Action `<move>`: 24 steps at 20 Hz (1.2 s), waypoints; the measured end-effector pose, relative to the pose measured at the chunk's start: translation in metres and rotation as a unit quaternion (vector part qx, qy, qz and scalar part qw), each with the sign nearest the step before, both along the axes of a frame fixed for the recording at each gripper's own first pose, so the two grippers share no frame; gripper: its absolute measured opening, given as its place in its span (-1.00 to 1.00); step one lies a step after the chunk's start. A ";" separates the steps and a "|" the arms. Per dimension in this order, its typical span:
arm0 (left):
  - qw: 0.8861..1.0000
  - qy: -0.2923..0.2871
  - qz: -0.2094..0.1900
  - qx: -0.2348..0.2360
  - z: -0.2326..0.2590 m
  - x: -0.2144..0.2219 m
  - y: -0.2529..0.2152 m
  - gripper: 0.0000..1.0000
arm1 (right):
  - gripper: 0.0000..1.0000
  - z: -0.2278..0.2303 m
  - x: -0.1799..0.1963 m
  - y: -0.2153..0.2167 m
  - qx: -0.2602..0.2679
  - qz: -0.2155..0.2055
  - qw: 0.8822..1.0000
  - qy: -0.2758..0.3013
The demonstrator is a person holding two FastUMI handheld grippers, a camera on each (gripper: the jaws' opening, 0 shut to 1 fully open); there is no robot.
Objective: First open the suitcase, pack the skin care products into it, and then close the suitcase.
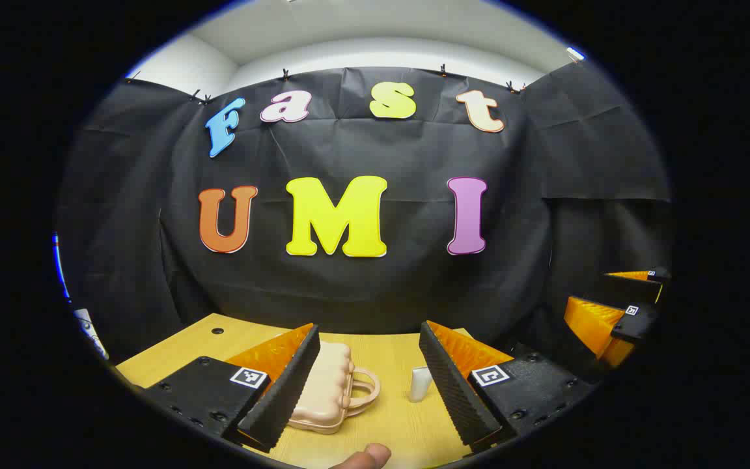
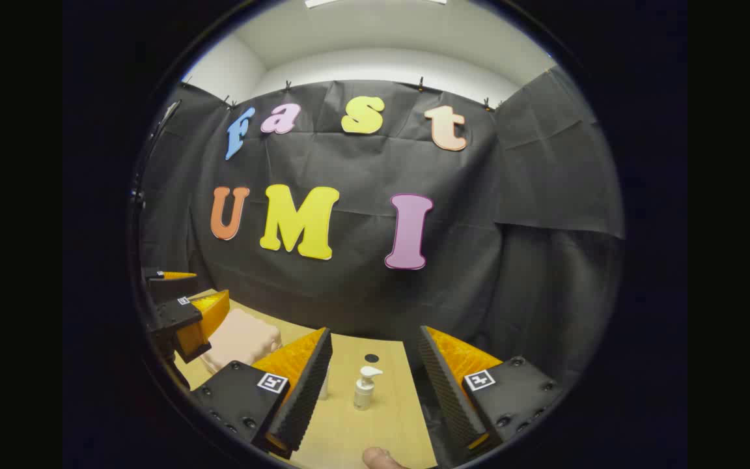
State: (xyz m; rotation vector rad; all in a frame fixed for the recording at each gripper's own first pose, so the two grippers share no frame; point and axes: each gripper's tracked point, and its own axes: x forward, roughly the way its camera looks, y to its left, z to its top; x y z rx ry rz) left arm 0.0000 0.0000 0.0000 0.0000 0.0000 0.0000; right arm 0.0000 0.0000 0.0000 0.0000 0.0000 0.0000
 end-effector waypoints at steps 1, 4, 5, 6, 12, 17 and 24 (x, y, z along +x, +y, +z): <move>1.000 -0.002 -0.004 -0.003 0.001 0.004 -0.003 0.96 | 0.59 0.003 0.004 0.000 0.004 0.001 1.000 0.000; 1.000 0.003 0.001 0.004 0.001 0.011 -0.007 0.95 | 0.59 0.007 0.012 -0.001 0.005 0.001 1.000 -0.002; 1.000 0.006 -0.001 0.002 -0.002 0.013 -0.008 0.95 | 0.59 0.007 0.015 -0.002 0.004 0.001 1.000 -0.002; 1.000 0.009 -0.004 0.000 -0.002 0.015 -0.011 0.96 | 0.59 0.007 0.017 -0.002 0.004 0.003 1.000 -0.001; 1.000 0.018 0.002 0.003 -0.008 0.022 -0.011 0.96 | 0.59 0.004 0.033 0.001 0.001 0.011 1.000 0.005; 1.000 0.022 0.007 0.005 -0.011 0.025 -0.007 0.96 | 0.59 0.005 0.042 0.005 0.005 0.020 1.000 0.005; 0.993 0.011 0.037 0.110 -0.037 0.044 0.022 0.96 | 0.59 0.000 0.051 -0.024 -0.024 -0.008 1.000 -0.004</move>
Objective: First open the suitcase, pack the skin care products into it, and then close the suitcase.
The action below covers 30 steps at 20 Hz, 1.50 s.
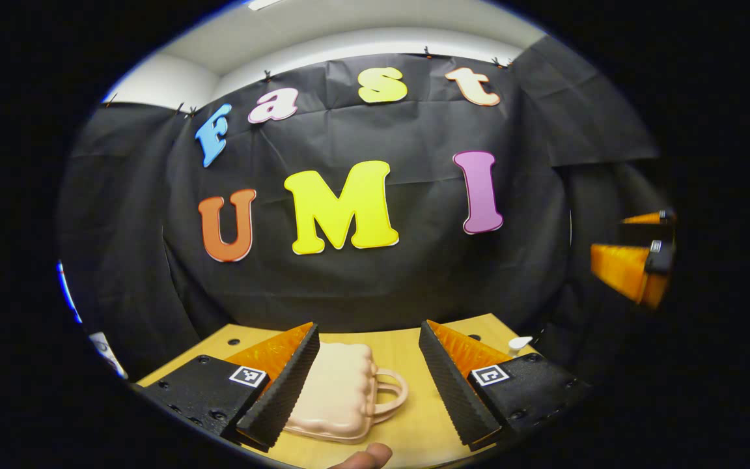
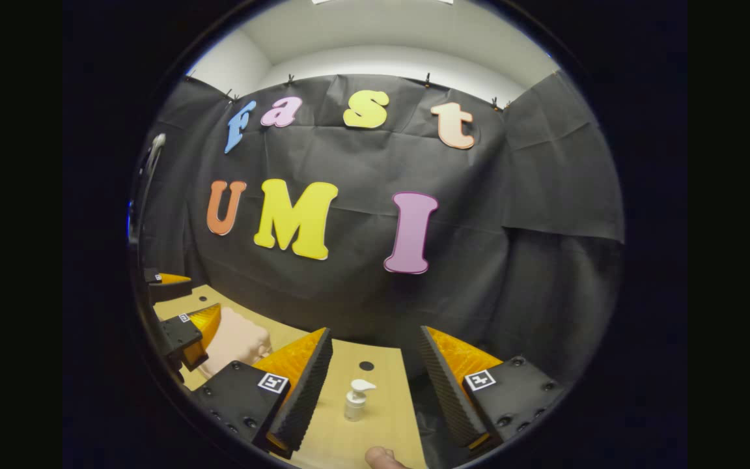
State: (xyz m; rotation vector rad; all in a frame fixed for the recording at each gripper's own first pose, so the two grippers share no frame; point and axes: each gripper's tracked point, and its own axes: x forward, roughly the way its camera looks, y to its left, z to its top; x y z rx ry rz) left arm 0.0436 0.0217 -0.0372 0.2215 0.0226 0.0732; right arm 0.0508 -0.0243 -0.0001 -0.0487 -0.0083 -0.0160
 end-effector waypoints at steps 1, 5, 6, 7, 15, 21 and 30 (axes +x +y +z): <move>0.999 0.004 0.001 0.035 -0.013 0.005 0.004 0.96 | 0.59 -0.002 0.000 -0.006 -0.001 -0.006 1.000 0.001; 0.986 0.033 0.003 0.166 -0.071 0.021 0.020 0.95 | 0.56 -0.011 0.002 -0.023 -0.003 -0.020 1.000 0.009; 0.980 0.045 0.001 0.196 -0.087 0.026 0.020 0.95 | 0.59 -0.016 0.002 -0.025 0.000 -0.021 1.000 0.014; 0.972 0.053 -0.006 0.229 -0.104 0.030 0.020 0.95 | 0.59 -0.019 0.005 -0.027 0.002 -0.022 1.000 0.021; 0.880 0.115 -0.062 0.456 -0.191 0.058 0.010 0.92 | 0.59 -0.047 0.022 -0.050 0.020 -0.022 0.999 0.046; 0.817 0.177 -0.022 0.549 -0.220 0.077 0.023 0.85 | 0.59 -0.077 0.041 -0.081 0.058 -0.032 0.996 0.059; 0.761 0.218 -0.066 0.608 -0.237 0.090 0.007 -0.38 | 0.60 -0.102 0.033 -0.081 0.055 -0.044 0.994 0.080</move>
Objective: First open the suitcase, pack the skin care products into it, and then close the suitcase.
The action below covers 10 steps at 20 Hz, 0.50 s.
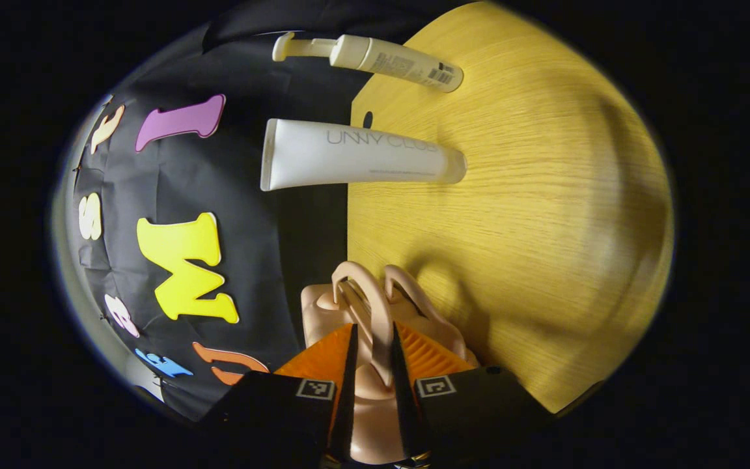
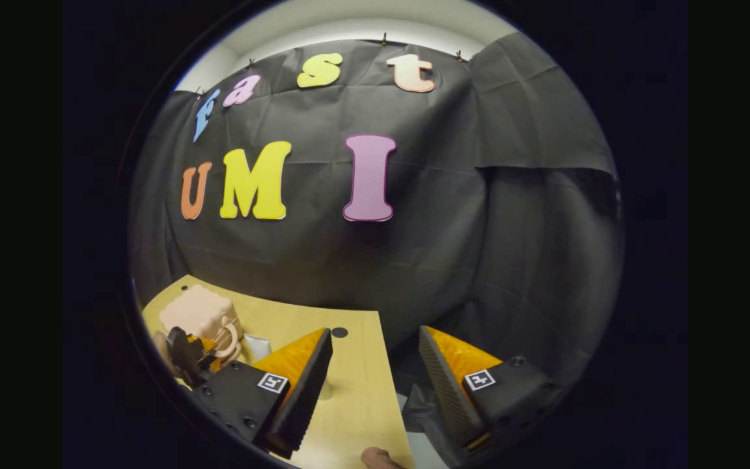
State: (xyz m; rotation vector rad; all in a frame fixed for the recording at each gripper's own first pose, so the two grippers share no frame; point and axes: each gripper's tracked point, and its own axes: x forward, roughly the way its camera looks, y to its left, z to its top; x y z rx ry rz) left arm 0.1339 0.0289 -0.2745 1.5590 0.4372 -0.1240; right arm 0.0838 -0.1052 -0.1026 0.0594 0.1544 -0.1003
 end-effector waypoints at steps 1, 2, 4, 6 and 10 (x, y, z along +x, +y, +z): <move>1.000 0.003 0.000 -0.003 -0.001 0.000 0.000 -0.48 | 0.59 0.001 -0.001 0.002 0.000 -0.007 1.000 0.001; 1.000 0.008 -0.001 -0.009 0.001 -0.002 0.000 -0.68 | 0.59 0.002 -0.003 0.005 0.002 -0.015 1.000 0.001; 0.999 0.022 0.001 -0.038 0.003 -0.004 0.001 -0.73 | 0.59 0.007 -0.008 0.011 0.000 -0.035 0.999 -0.002; 0.997 0.022 0.006 -0.070 0.016 -0.005 0.007 -0.78 | 0.59 0.016 -0.010 0.016 -0.013 -0.064 0.998 -0.007; 0.990 -0.011 -0.018 -0.142 0.068 -0.007 0.018 -0.89 | 0.60 0.041 -0.013 0.033 -0.012 -0.121 0.992 -0.016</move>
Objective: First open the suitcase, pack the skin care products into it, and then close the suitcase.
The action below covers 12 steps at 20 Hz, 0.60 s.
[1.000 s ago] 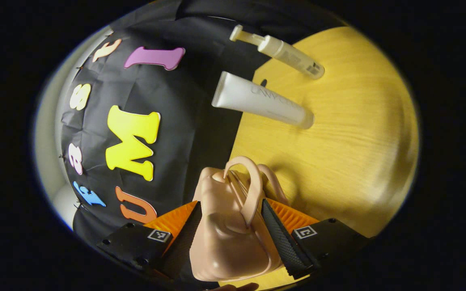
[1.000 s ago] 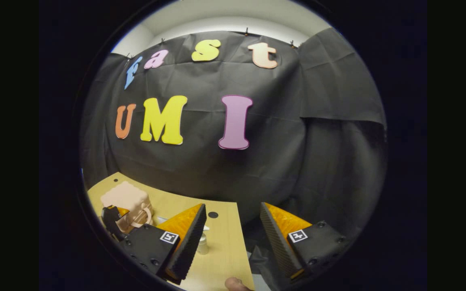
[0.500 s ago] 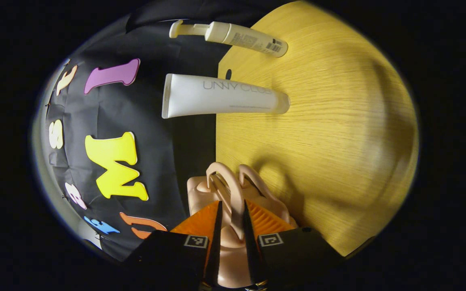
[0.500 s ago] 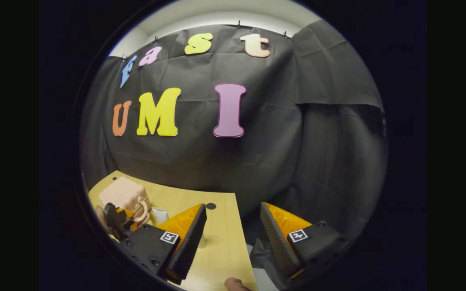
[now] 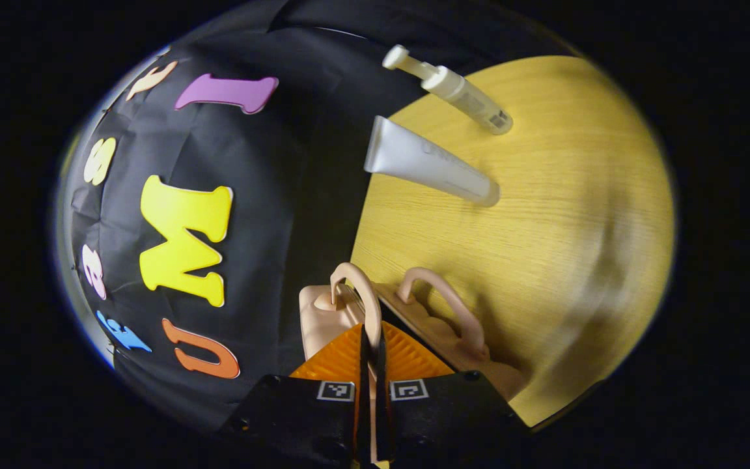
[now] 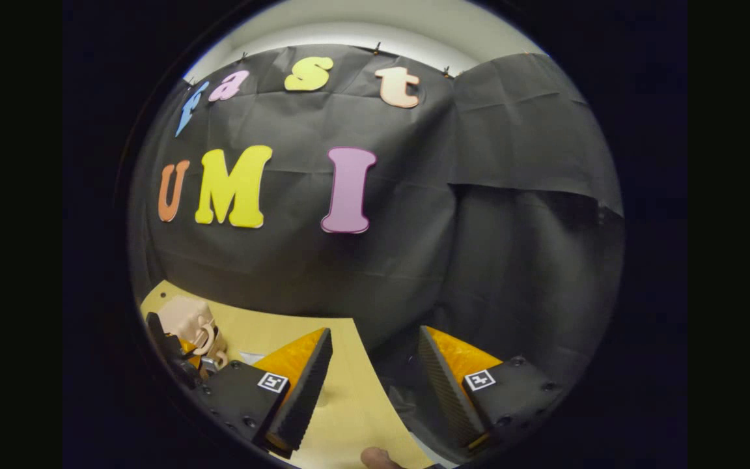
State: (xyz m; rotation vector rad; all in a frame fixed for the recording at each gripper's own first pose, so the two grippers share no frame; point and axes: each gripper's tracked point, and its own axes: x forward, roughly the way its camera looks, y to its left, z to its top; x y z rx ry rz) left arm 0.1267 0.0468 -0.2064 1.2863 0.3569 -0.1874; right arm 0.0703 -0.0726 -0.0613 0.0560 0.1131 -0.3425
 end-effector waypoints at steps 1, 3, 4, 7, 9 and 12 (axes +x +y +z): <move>1.000 -0.014 -0.001 -0.016 0.015 -0.002 0.006 -0.91 | 0.59 0.006 0.000 0.007 -0.004 -0.010 1.000 -0.002; 0.998 -0.029 -0.002 -0.053 0.039 -0.002 0.023 -0.94 | 0.59 0.017 -0.004 0.020 -0.016 -0.031 0.999 -0.005; 0.997 -0.032 -0.004 -0.068 0.050 -0.004 0.029 -0.94 | 0.59 0.023 -0.006 0.028 -0.017 -0.040 0.999 -0.007; 0.992 -0.053 -0.001 -0.112 0.090 -0.007 0.064 -0.94 | 0.60 0.041 -0.007 0.062 -0.018 -0.049 0.999 -0.014; 0.987 -0.069 0.014 -0.147 0.113 -0.008 0.099 -0.94 | 0.60 0.048 -0.006 0.091 -0.021 -0.047 0.999 -0.015; 0.979 -0.090 0.043 -0.178 0.140 -0.006 0.164 -0.94 | 0.59 0.055 -0.003 0.131 -0.012 -0.039 0.999 -0.015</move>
